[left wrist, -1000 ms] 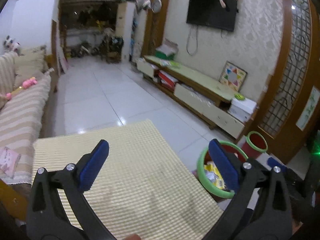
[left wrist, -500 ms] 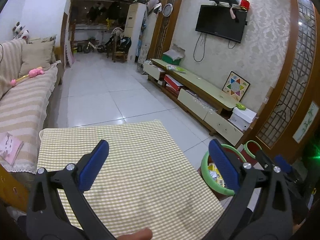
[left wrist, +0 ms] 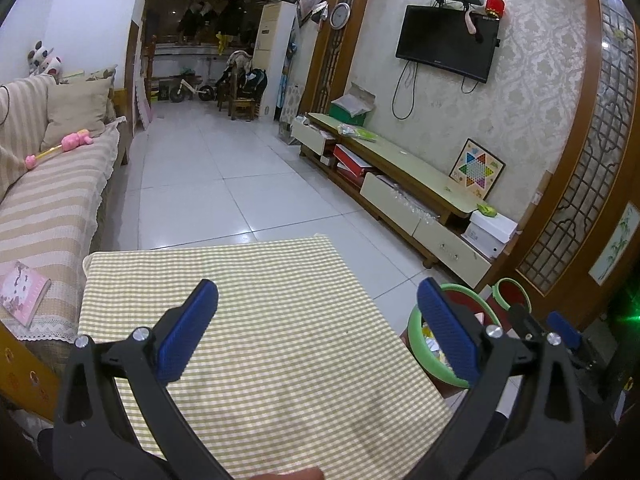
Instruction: Collect trash
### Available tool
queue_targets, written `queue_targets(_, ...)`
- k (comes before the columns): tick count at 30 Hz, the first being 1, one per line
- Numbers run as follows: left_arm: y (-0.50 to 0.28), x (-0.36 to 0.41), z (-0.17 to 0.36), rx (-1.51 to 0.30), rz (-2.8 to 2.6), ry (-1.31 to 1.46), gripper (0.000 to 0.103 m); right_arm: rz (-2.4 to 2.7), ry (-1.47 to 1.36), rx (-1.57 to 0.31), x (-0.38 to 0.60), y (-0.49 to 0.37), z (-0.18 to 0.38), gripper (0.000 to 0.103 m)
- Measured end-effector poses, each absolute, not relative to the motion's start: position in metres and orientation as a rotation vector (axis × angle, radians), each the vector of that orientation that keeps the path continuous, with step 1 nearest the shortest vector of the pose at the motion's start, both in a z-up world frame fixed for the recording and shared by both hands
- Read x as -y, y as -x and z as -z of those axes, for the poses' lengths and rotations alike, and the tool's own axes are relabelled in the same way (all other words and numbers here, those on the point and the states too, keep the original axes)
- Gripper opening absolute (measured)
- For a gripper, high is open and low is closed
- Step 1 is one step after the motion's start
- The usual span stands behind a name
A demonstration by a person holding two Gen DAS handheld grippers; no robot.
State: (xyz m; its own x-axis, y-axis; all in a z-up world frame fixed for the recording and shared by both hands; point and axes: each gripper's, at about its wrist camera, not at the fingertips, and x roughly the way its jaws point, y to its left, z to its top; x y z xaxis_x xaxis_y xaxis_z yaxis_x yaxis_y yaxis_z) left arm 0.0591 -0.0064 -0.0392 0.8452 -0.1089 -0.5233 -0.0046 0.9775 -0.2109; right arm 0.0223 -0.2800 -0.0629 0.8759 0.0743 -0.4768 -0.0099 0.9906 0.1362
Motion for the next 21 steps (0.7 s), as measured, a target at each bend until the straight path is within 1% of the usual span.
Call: queue_targets(21, -0.0608, 0.009, 0.0421, -0.581, 0.057, 0.195, 0.098, -0.056, -0.107, -0.539, 0.2769, -0.0256, 0.0736, 0.096)
